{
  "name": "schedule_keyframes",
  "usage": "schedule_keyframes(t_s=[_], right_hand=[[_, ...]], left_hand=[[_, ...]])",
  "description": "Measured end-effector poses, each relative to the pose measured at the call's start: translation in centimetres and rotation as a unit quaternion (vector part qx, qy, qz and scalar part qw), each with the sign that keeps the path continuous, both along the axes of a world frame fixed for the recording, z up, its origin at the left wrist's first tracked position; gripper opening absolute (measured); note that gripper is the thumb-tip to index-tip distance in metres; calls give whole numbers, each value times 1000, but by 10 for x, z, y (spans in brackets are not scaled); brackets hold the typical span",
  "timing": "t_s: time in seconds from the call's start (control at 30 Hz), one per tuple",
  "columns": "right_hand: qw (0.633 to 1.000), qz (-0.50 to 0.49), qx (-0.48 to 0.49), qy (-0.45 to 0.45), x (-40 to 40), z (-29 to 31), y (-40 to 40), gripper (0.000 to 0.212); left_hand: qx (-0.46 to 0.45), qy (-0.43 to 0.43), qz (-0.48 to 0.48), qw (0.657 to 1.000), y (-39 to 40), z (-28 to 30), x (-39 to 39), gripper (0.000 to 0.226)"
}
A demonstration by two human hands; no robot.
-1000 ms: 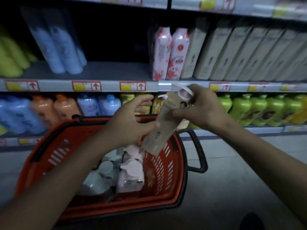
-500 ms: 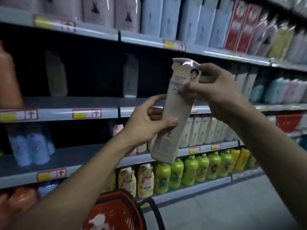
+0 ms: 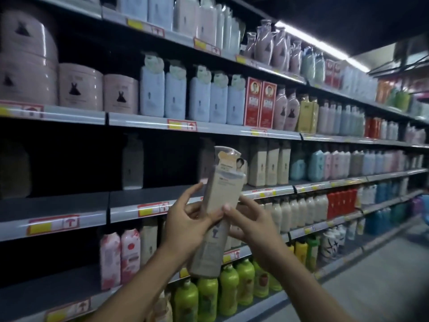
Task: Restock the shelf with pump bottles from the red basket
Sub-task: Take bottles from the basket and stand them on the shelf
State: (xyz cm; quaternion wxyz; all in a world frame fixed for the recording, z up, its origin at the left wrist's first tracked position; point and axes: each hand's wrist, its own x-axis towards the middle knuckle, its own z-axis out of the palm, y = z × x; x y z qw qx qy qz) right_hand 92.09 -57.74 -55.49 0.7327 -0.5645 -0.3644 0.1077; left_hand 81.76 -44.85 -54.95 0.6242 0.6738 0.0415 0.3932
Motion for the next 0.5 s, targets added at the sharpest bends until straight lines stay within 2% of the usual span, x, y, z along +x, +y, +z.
schedule_keyframes(t_s=[0.17,0.5], right_hand=[[999,1,-32,-24,27,-19,-2,54],[1000,-17,0,7,112,-73,33,61]], left_hand=[[-51,-22,30,998,5,3,37,54],[-69,-35,27,997,23,-22,137,70]])
